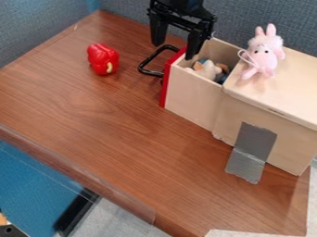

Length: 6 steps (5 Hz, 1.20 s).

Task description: Closed the drawer

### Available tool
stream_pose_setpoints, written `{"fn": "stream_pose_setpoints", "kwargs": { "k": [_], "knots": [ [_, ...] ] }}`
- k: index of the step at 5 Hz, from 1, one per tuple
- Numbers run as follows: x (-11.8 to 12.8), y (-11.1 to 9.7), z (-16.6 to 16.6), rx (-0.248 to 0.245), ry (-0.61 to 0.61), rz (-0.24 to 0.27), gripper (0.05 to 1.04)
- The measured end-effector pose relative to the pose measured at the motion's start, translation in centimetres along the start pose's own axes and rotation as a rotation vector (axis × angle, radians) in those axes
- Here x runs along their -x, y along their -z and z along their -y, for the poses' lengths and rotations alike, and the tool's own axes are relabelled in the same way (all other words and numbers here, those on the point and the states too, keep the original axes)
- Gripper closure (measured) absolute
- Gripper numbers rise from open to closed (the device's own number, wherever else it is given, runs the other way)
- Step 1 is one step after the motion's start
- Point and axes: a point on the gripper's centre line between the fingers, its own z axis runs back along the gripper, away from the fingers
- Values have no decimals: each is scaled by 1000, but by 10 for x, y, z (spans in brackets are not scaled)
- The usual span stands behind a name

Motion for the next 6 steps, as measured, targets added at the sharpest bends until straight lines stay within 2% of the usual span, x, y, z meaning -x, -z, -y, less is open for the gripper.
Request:
{"fn": "stream_pose_setpoints", "kwargs": {
  "k": [1, 2, 3, 5, 6],
  "knots": [
    [4, 15, 1, 5, -2, -43, 85],
    [0, 8, -12, 14, -41, -34, 85],
    [-7, -2, -38, 11, -108, -3, 85],
    [-13, 28, -59, 8, -158, -53, 85],
    [-16, 44, -60, 10, -168, -81, 85]
  ]
}}
